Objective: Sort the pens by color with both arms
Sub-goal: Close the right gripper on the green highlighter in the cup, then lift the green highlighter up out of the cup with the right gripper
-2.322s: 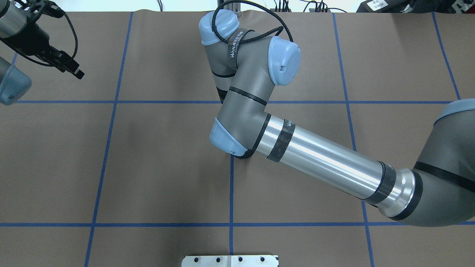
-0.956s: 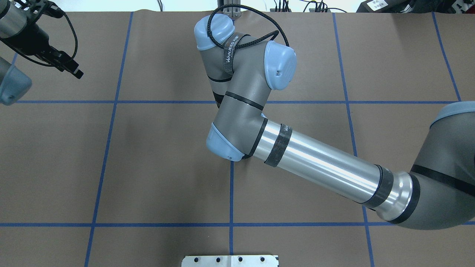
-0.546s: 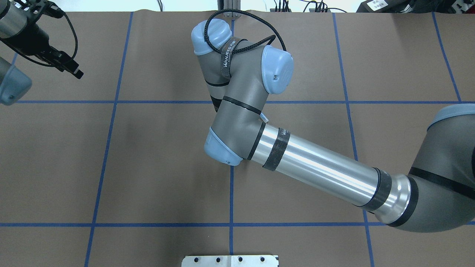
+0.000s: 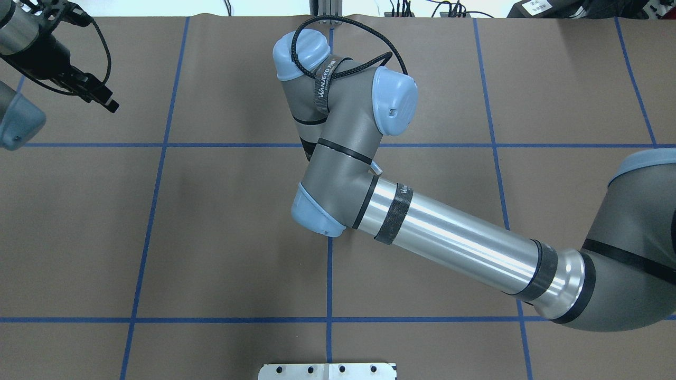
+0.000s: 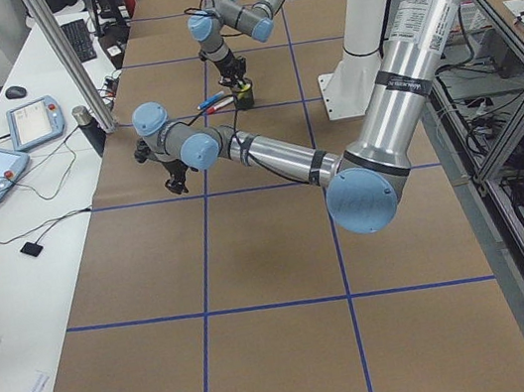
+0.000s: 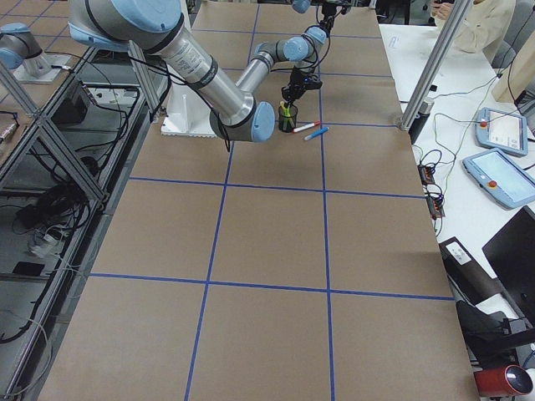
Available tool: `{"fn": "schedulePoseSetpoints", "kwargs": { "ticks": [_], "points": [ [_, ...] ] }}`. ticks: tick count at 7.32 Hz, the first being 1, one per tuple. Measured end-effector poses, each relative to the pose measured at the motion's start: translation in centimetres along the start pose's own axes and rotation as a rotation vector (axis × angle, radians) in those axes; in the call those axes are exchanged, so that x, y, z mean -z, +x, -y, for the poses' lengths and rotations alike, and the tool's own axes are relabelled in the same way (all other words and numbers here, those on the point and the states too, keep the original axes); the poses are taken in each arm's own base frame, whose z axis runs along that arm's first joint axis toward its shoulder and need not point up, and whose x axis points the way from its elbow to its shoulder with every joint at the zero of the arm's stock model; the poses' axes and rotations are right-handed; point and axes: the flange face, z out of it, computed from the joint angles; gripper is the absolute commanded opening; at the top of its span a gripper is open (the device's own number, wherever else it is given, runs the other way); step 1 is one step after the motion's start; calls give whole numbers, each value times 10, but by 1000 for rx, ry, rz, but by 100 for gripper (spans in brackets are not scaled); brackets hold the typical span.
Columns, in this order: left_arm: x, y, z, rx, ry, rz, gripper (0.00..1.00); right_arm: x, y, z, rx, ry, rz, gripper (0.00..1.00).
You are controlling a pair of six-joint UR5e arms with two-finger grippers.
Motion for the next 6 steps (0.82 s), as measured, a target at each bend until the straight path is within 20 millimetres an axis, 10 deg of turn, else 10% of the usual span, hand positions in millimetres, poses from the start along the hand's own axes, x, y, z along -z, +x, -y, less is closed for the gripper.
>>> {"fn": "schedulePoseSetpoints", "kwargs": {
  "ticks": [6],
  "points": [
    [-3,-1,0,3,-4,1,78,77,33,-2,6,-5,80,21]
  ]
}}
